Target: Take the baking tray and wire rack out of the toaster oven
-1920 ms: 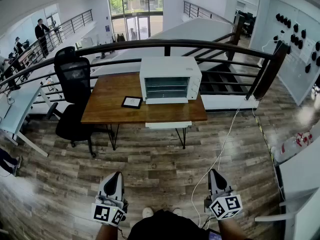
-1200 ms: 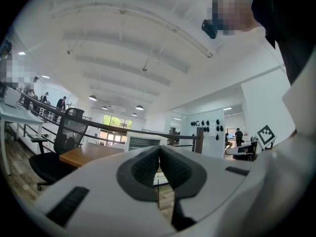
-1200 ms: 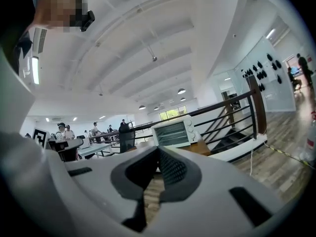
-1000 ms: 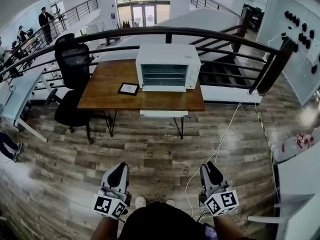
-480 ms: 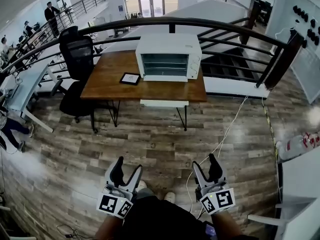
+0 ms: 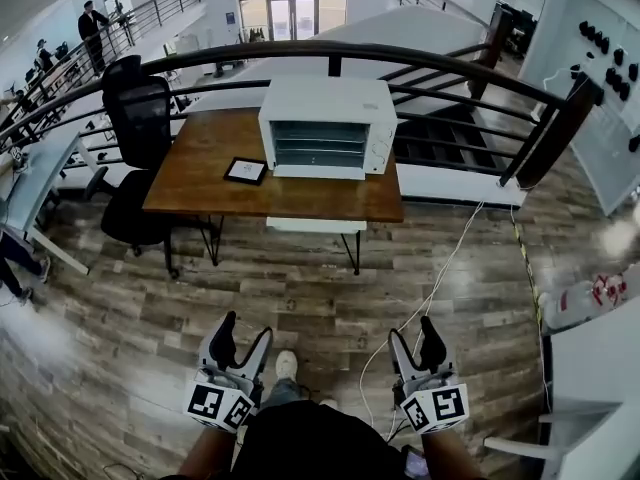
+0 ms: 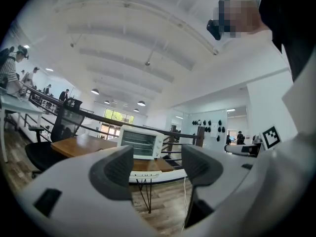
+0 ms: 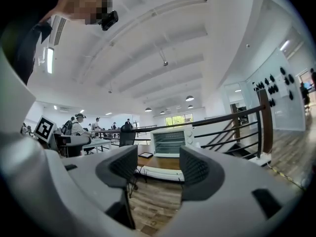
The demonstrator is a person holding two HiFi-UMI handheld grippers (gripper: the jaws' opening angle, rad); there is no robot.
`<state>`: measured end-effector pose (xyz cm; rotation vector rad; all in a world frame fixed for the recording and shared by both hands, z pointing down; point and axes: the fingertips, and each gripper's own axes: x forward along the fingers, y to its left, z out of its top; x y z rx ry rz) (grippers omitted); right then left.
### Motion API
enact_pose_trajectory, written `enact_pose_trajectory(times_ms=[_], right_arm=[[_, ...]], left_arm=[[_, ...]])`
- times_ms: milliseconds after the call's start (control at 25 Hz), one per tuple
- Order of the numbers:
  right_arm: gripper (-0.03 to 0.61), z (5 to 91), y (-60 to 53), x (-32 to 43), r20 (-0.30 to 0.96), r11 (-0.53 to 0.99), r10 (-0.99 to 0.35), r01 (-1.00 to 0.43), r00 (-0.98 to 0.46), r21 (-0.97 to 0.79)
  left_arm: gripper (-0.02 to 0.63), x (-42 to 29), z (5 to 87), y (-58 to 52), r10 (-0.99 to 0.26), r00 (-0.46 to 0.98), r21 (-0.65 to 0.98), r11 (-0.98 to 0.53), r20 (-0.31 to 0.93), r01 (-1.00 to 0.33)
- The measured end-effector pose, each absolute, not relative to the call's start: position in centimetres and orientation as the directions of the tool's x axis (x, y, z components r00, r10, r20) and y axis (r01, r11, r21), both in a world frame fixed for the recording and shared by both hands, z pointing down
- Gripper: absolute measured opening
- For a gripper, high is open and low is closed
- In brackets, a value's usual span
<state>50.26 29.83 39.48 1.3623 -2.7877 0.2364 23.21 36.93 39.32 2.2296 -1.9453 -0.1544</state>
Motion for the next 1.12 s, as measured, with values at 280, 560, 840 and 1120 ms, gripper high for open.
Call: enact_pose_trajectory(times_ms=[280,560,840,1120], right_arm=[[0.253,37.7,24.5,46.7,0.079,0.579,-0.808,-0.812,-0.584,-0.079],[0.238,37.3,19.1,38.7,0.087,0.601,-0.788,-0.793,-0.609,-0.101],[0.227,38.7,16.1,31.6,0.116,0.624,-0.754,-0.76,-0.647,-0.183],[0.209,40.4,12.4,30.4,0.168,0.599,-0.758,-0.774,-0.631,-0.206]], left_arm=[[0.295,19.8,38.5,30.2,-0.982,0.185,0.214,-0.176,0.023,-0.961],[0.295,13.0,37.7,26.2,-0.978,0.206,0.218,-0.2,0.007,-0.955],[0.295,7.2,38.9,24.3,-0.981,0.195,0.243,-0.19,0.0,-0.951],[0.295,5.5,40.3,21.7,-0.98,0.198,0.256,-0.186,0.021,-0.949]])
